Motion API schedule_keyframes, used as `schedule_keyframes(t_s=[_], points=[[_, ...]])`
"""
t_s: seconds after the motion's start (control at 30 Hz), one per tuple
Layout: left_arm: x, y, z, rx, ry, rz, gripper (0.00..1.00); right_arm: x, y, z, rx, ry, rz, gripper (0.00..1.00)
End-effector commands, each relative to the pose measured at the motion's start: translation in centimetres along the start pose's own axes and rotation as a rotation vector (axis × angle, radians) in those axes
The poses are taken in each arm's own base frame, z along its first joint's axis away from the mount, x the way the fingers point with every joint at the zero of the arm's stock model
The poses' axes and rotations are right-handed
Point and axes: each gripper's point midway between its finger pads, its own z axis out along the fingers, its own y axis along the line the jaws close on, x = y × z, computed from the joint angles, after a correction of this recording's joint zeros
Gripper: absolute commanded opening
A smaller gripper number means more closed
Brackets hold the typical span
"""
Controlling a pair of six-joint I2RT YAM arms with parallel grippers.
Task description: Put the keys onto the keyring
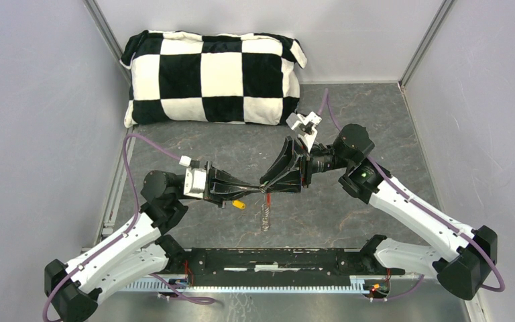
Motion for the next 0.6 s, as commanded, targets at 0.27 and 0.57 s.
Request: schedule_keyframes(t_s=[0.27,0.57], points=[[-2.4,-0.3,-0.2,-0.01,-0.08,0.06,0.02,-1.9,-1.4,-0.1,0.027,-0.009,-0.009,0.46],[-1.9,-0.4,-0.4,-0.016,-0.073,0.05,0.02,-1.9,-1.4,-0.3,0.02,0.009,-0.021,0.52]])
